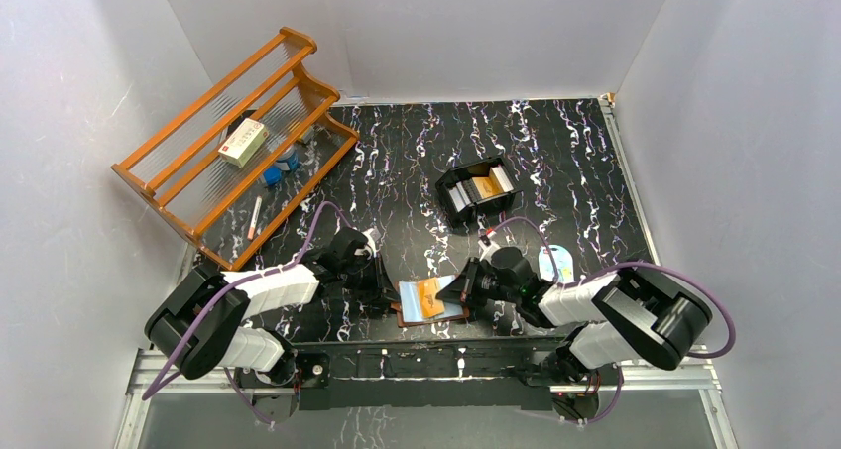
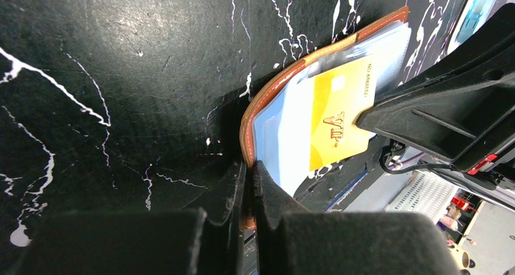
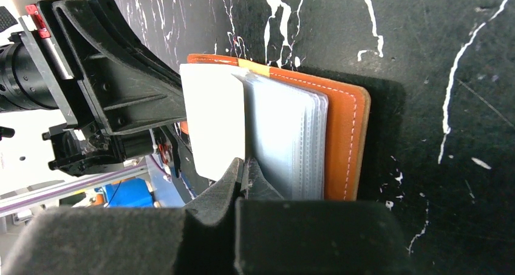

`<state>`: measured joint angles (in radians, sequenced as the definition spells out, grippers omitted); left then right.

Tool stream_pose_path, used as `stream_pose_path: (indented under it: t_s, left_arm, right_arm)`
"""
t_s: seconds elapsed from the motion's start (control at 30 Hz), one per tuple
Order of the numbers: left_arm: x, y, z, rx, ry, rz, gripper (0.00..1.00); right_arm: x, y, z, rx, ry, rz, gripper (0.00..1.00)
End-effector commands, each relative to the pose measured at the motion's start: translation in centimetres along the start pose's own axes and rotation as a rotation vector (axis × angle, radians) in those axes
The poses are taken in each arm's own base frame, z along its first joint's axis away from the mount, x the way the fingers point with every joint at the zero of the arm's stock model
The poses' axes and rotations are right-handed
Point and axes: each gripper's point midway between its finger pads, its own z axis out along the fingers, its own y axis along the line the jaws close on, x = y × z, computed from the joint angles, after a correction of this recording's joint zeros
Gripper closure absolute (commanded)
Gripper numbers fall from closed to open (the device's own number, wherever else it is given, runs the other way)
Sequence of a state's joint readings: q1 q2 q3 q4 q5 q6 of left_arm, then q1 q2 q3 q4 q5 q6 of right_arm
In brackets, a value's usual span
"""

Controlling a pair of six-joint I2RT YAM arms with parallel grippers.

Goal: Put the credit cards into the card holder
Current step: Insert the credit card into the card holder.

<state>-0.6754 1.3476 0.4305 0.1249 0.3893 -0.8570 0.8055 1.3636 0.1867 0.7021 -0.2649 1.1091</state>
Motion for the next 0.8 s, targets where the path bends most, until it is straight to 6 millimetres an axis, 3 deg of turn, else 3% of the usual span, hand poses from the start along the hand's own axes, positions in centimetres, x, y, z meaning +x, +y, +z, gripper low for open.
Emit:
stream_pose_path:
  t_s: [0.0,0.23,0.43,0.57,0.77]
  left_arm:
    - [0.7,1.2,0.0,-0.038,0.016,-0.006,1.00]
    - [0.9,1.4,0.0,-0.039,0.020,-0.007,1.00]
    - [0.8,1.3,-0.2,-0.043,0.012,-0.006,1.00]
    - [0.8,1.4,-0.2,-0.043,0.012,-0.010,1.00]
    - [0.7,1.3,-0.1,-0.041,0.010,-0.017,1.00]
  right_arm:
    - [0.5,0.4,0.1,-0.040,0.015,-0.009,1.00]
    - [-0.9,-1.3,0.4,0.060,0.026,-0.174,1.00]
    - [-1.5,-2.4,-0.1,0.066,0.027,-0.166,1.00]
    - [-0.5,-2.7,0.1,0.047,0.076,-0.134,1.00]
    - [0.6,-1.6,0.6,-0.024,0.102,-0.051,0.99]
